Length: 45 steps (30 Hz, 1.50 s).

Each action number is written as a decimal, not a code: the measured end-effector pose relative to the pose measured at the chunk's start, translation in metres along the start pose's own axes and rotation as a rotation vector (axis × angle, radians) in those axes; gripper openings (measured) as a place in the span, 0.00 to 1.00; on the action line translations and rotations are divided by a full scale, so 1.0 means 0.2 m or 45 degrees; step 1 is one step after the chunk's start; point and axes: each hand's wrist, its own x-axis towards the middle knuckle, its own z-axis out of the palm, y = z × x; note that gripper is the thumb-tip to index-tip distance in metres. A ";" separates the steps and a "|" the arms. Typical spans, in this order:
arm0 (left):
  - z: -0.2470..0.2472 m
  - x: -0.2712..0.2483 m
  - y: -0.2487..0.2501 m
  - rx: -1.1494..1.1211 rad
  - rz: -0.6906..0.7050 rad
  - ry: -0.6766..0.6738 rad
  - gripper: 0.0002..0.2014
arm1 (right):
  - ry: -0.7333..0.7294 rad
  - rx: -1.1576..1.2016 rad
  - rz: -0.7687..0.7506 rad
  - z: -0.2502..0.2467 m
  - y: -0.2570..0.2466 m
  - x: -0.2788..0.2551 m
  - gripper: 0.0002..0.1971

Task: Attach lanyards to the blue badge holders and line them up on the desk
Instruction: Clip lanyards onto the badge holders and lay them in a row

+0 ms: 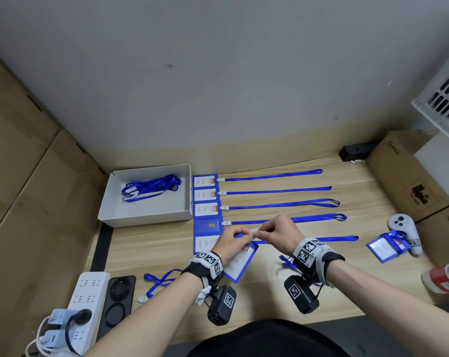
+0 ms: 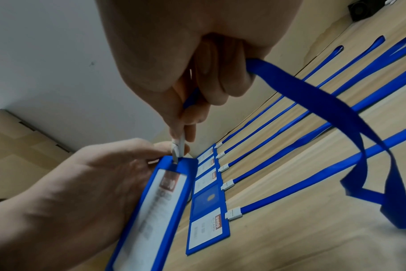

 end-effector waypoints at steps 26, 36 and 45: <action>-0.05 -0.03 -0.15 0.075 0.025 0.063 0.09 | -0.050 -0.321 0.124 0.06 0.10 0.05 0.13; -0.05 -0.06 -0.22 0.200 -0.165 0.220 0.11 | -0.194 0.151 0.169 0.11 0.14 0.01 0.12; -0.05 -0.04 -0.11 0.181 -0.067 0.060 0.09 | -0.255 0.140 0.186 0.10 -0.02 -0.04 0.12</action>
